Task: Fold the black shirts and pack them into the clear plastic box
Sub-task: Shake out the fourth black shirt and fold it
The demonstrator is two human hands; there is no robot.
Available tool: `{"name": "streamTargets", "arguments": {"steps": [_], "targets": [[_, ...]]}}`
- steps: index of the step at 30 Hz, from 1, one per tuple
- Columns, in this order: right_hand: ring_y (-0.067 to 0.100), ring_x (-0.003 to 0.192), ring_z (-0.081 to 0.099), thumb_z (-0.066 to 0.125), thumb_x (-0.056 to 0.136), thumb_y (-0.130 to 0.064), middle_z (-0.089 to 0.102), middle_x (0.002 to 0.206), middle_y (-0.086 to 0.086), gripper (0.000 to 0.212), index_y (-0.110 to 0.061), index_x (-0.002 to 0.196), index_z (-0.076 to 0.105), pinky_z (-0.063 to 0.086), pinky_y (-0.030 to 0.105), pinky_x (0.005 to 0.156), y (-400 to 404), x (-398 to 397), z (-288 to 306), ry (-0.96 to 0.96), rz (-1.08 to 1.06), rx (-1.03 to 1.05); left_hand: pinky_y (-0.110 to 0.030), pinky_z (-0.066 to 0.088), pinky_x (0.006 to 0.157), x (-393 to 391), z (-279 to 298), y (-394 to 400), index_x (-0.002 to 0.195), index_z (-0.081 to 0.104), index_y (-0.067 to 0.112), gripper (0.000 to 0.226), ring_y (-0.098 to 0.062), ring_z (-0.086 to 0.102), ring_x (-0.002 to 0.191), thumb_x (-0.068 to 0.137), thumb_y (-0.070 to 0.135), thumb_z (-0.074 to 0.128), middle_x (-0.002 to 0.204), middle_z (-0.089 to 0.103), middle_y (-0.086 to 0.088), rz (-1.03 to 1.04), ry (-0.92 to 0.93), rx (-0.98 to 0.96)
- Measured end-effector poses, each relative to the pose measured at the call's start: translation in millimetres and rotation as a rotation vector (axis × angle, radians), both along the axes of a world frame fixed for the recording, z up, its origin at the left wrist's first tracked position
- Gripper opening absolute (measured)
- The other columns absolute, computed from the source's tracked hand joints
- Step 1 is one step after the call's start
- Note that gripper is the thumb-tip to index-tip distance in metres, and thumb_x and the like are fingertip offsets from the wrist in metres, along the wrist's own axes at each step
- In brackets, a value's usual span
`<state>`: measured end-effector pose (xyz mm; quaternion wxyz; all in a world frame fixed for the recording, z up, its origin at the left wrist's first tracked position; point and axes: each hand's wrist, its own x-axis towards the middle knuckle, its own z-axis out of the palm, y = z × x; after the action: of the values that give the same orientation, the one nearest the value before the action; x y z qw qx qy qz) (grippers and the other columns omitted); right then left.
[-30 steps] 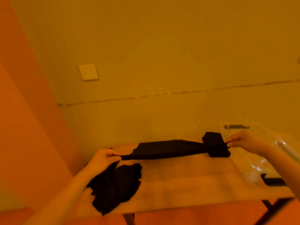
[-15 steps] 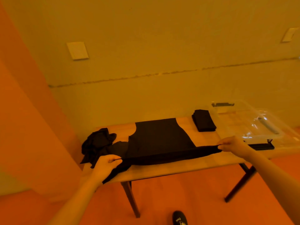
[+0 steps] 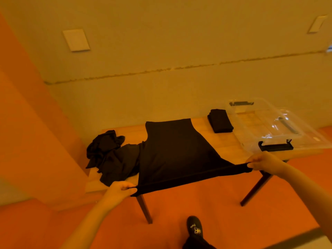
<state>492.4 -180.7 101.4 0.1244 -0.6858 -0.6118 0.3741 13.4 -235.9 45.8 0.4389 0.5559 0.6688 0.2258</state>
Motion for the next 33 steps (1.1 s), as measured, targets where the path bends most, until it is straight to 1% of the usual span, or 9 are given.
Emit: {"name": "streamTargets", "arguments": {"steps": [3, 8, 10, 12, 17, 22, 25, 28, 33], "targets": [[0.009, 0.069, 0.060, 0.061, 0.085, -0.001, 0.066, 0.072, 0.001, 0.015, -0.010, 0.077, 0.070, 0.043, 0.012, 0.054, -10.1, 10.1, 1.7, 0.021, -0.014, -0.004, -0.014, 0.048, 0.066, 7.5, 3.9, -4.8, 0.078, 0.070, 0.025, 0.017, -0.006, 0.065, 0.075, 0.085, 0.011, 0.065, 0.077, 0.070, 0.006, -0.060, 0.012, -0.014], [0.015, 0.079, 0.062, 0.060, 0.086, -0.001, 0.068, 0.083, 0.006, 0.014, -0.010, 0.083, 0.070, 0.047, 0.016, 0.060, -13.7, 19.1, 6.7, 0.034, -0.046, 0.008, -0.032, 0.052, 0.079, 10.8, 18.4, -0.9, 0.075, 0.073, 0.023, 0.015, -0.012, 0.067, 0.076, 0.085, 0.014, 0.065, 0.075, 0.072, 0.000, -0.108, 0.036, -0.006], [0.016, 0.080, 0.063, 0.060, 0.086, -0.002, 0.068, 0.083, 0.005, 0.013, -0.010, 0.085, 0.070, 0.047, 0.017, 0.064, -8.1, 19.1, 9.1, 0.031, -0.040, 0.015, -0.024, 0.054, 0.063, 13.3, 24.8, 5.2, 0.079, 0.072, 0.014, 0.012, -0.002, 0.063, 0.058, 0.086, 0.012, 0.063, 0.063, 0.069, 0.004, -0.081, 0.011, 0.026], [0.018, 0.083, 0.065, 0.060, 0.086, -0.003, 0.070, 0.085, 0.005, 0.014, -0.012, 0.084, 0.070, 0.049, 0.020, 0.070, 1.3, 18.5, 10.9, 0.047, -0.046, 0.026, -0.016, 0.043, 0.047, 16.3, 33.0, 10.7, 0.082, 0.069, 0.011, 0.012, 0.003, 0.053, 0.040, 0.088, 0.008, 0.059, 0.049, 0.062, 0.010, -0.050, -0.019, 0.031], [0.015, 0.078, 0.061, 0.060, 0.086, 0.000, 0.067, 0.082, 0.005, 0.016, -0.013, 0.079, 0.067, 0.044, 0.018, 0.065, 33.7, 7.1, 19.5, 0.065, -0.078, 0.113, -0.026, 0.054, 0.075, 8.9, 38.3, 37.7, 0.081, 0.070, 0.020, 0.015, -0.011, 0.068, 0.077, 0.087, 0.008, 0.062, 0.079, 0.072, 0.000, 0.023, -0.052, 0.062], [0.028, 0.079, 0.057, 0.057, 0.086, 0.002, 0.063, 0.086, 0.021, 0.014, -0.007, 0.081, 0.067, 0.045, 0.034, 0.075, 89.7, 1.4, 19.0, 0.093, -0.087, 0.178, -0.017, 0.050, 0.065, 12.5, 42.9, 81.0, 0.087, 0.069, 0.019, 0.011, -0.010, 0.065, 0.084, 0.088, 0.011, 0.061, 0.088, 0.070, 0.000, 0.083, -0.067, 0.090], [0.033, 0.086, 0.057, 0.058, 0.086, 0.000, 0.063, 0.087, 0.017, 0.017, -0.013, 0.081, 0.067, 0.044, 0.044, 0.083, 137.5, -1.6, 12.0, 0.094, -0.093, 0.183, -0.017, 0.048, 0.066, 12.7, 44.7, 119.2, 0.091, 0.069, 0.016, 0.009, -0.011, 0.064, 0.085, 0.087, 0.012, 0.062, 0.089, 0.069, -0.001, 0.142, -0.067, 0.086], [0.031, 0.089, 0.057, 0.058, 0.086, 0.000, 0.061, 0.090, 0.014, 0.012, -0.003, 0.095, 0.066, 0.045, 0.042, 0.083, 192.4, -8.9, 1.5, 0.088, -0.104, 0.171, -0.017, 0.047, 0.065, 11.9, 47.0, 168.0, 0.088, 0.068, 0.016, 0.007, -0.010, 0.062, 0.081, 0.087, 0.012, 0.062, 0.086, 0.067, -0.001, 0.187, -0.041, 0.060], [0.023, 0.083, 0.060, 0.061, 0.086, -0.007, 0.063, 0.089, 0.010, 0.012, -0.008, 0.096, 0.068, 0.050, 0.039, 0.081, 294.9, -26.9, -25.5, 0.010, -0.014, 0.111, -0.023, 0.048, 0.062, -0.3, 35.6, 261.2, 0.091, 0.070, 0.009, 0.011, -0.018, 0.060, 0.067, 0.087, 0.016, 0.062, 0.079, 0.067, -0.012, 0.223, 0.081, -0.050]]}}
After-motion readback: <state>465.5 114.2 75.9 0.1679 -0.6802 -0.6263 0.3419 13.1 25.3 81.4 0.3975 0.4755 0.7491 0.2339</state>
